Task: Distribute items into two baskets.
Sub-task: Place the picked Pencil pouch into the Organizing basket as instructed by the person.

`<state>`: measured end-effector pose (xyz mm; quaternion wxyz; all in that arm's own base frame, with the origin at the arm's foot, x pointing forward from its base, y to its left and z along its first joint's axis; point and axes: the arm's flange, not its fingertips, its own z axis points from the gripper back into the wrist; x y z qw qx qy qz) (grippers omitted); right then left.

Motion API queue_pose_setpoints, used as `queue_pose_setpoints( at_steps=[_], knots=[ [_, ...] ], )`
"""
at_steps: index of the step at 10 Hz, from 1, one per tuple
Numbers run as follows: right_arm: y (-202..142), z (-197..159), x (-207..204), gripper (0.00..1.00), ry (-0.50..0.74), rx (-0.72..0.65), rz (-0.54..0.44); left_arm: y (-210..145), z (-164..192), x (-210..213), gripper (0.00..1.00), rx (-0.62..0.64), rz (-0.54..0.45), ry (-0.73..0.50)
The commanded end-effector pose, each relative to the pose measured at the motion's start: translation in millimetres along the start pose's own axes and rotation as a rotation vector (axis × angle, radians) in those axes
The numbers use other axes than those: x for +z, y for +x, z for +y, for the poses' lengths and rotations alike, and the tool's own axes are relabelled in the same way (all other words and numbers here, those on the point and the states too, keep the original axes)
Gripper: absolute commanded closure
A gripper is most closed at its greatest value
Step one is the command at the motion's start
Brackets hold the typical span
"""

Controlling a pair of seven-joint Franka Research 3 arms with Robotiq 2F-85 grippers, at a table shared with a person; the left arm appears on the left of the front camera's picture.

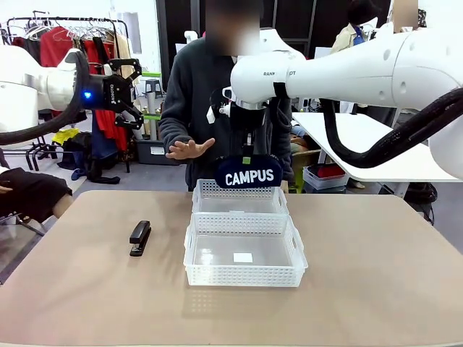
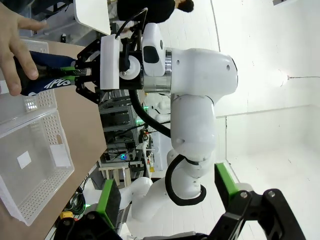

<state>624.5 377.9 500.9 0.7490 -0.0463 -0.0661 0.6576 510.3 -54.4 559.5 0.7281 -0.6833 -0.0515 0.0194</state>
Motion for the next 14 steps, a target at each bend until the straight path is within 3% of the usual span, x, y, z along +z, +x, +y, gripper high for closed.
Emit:
queue_pose_setpoints(
  at_steps=[1, 14],
  knots=[
    [1.4, 2.6, -4.1, 1.00, 0.006, 0.005, 0.005, -1.8, -0.6, 1.4, 0.00, -0.004, 0.000, 0.006],
    [1.4, 2.6, -4.1, 1.00, 0.006, 0.005, 0.005, -1.8, -0.6, 1.4, 0.00, -0.004, 0.000, 0.006]
  ],
)
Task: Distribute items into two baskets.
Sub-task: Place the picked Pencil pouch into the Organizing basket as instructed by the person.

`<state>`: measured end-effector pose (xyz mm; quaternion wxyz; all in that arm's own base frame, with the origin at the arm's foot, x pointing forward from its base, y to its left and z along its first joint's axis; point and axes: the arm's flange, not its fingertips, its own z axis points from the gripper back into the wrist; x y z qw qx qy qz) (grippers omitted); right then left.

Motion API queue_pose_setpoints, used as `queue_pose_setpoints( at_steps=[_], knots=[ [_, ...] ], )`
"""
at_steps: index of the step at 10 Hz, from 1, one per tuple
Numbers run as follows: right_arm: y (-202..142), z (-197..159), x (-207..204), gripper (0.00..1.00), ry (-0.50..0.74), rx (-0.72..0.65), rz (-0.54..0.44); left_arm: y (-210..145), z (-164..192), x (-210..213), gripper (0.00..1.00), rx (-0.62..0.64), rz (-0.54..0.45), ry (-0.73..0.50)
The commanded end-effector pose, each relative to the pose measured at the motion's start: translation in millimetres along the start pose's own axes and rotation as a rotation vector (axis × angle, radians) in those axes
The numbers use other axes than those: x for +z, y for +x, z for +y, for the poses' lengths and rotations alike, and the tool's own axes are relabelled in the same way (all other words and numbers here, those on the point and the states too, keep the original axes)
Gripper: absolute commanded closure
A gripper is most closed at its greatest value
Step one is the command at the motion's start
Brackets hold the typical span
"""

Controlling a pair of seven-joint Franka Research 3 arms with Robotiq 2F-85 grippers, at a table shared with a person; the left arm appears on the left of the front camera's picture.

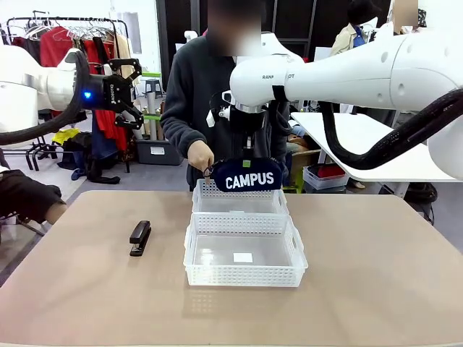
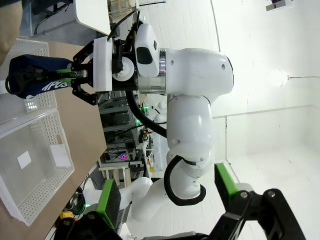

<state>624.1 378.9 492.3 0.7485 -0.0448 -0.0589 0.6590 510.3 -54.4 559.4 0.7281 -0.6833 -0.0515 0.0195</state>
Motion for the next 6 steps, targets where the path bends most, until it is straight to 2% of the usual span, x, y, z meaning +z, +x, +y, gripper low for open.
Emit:
queue_pose_setpoints(
  at_steps=[1, 6],
  knots=[
    [0.7, 0.7, 4.3, 1.00, -0.006, 0.002, -0.004, -1.8, -0.6, 1.4, 0.00, -0.004, 0.000, 0.006],
    [0.7, 0.7, 4.3, 1.00, -0.006, 0.002, -0.004, -1.8, -0.6, 1.4, 0.00, -0.004, 0.000, 0.006]
  ],
)
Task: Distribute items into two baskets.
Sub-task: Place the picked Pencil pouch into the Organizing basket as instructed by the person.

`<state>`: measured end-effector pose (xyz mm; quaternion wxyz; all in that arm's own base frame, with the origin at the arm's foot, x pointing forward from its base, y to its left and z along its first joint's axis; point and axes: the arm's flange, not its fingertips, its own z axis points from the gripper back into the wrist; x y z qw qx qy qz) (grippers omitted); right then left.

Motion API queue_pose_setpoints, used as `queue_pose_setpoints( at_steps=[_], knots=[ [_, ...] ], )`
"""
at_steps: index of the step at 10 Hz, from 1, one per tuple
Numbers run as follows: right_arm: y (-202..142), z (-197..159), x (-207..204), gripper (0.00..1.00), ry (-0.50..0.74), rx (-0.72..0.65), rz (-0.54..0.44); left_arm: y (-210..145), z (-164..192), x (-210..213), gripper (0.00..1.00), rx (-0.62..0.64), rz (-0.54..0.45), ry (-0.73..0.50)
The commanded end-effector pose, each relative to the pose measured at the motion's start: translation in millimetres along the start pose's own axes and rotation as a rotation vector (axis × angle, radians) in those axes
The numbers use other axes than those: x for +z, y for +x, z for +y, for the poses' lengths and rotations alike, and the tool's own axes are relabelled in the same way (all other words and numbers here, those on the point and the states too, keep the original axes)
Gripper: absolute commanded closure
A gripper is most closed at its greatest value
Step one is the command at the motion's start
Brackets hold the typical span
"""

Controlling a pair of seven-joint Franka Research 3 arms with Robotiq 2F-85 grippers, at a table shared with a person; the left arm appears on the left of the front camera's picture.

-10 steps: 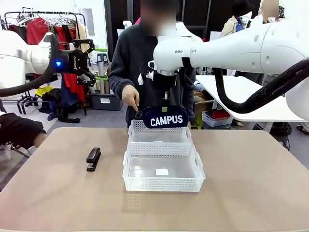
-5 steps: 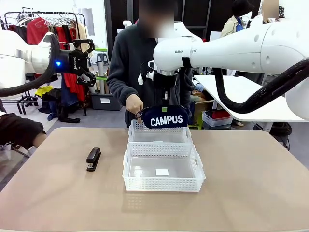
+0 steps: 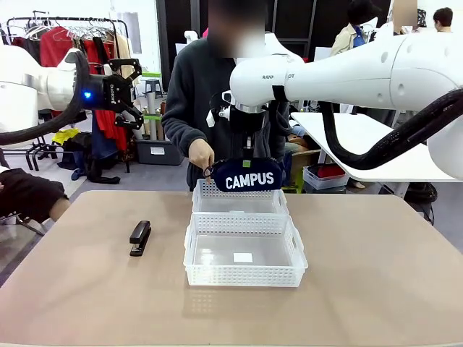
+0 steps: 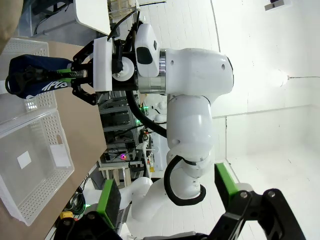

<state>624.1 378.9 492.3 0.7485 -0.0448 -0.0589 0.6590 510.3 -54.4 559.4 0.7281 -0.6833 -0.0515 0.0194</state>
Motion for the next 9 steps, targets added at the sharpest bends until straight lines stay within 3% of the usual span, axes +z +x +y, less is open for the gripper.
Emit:
queue_pose_setpoints(
  at_steps=[1, 4, 9],
  knots=[
    [0.7, 0.7, 4.3, 1.00, -0.006, 0.002, -0.004, -1.8, -0.6, 1.4, 0.00, -0.004, 0.000, 0.006],
    [0.7, -6.2, -9.1, 1.00, -0.013, 0.068, -0.002, -1.8, -0.6, 1.4, 0.00, -0.004, 0.000, 0.006],
    [6.9, -24.5, -44.5, 1.00, -0.032, 0.061, -0.013, -1.8, -0.6, 1.4, 0.00, -0.004, 0.000, 0.006]
  ],
)
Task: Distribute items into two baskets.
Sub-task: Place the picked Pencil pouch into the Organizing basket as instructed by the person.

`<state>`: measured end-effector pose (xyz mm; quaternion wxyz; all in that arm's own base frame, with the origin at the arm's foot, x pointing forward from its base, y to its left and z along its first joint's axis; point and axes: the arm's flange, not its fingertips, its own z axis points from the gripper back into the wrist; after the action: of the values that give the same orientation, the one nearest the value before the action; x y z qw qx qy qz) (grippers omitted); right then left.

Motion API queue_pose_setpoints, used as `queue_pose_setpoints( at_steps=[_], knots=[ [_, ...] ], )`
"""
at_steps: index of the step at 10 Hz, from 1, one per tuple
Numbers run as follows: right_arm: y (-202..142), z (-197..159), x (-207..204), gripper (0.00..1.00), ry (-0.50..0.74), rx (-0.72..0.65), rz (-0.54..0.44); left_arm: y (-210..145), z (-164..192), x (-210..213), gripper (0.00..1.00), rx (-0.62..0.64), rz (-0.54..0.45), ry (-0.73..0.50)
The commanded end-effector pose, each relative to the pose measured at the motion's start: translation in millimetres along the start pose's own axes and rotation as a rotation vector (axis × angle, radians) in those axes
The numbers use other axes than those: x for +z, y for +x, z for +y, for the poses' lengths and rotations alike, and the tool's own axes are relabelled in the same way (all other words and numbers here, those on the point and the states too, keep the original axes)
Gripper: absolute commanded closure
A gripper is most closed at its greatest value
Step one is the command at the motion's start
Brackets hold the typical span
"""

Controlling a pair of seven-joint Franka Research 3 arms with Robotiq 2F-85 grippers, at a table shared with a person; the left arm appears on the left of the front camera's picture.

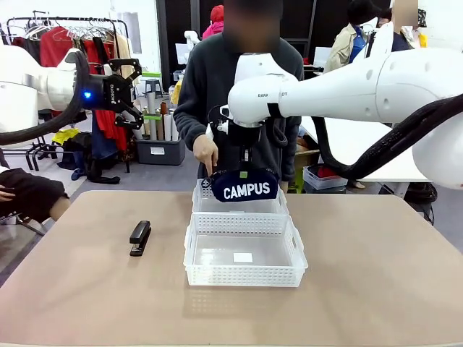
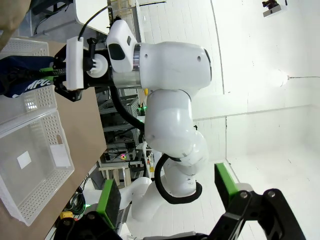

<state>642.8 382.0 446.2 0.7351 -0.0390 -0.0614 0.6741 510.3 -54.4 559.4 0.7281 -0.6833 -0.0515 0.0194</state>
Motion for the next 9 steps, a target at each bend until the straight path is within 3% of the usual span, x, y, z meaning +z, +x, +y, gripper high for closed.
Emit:
queue_pose_setpoints(
  at_steps=[1, 9],
  knots=[
    [2.8, -17.4, -4.9, 1.00, -0.023, 0.024, -0.002, -1.8, -0.6, 1.4, 0.00, -0.004, 0.000, 0.006],
    [1.3, -33.1, -43.7, 1.00, 0.035, -0.031, -0.005, -1.8, -0.6, 1.4, 0.00, -0.004, 0.000, 0.006]
  ],
)
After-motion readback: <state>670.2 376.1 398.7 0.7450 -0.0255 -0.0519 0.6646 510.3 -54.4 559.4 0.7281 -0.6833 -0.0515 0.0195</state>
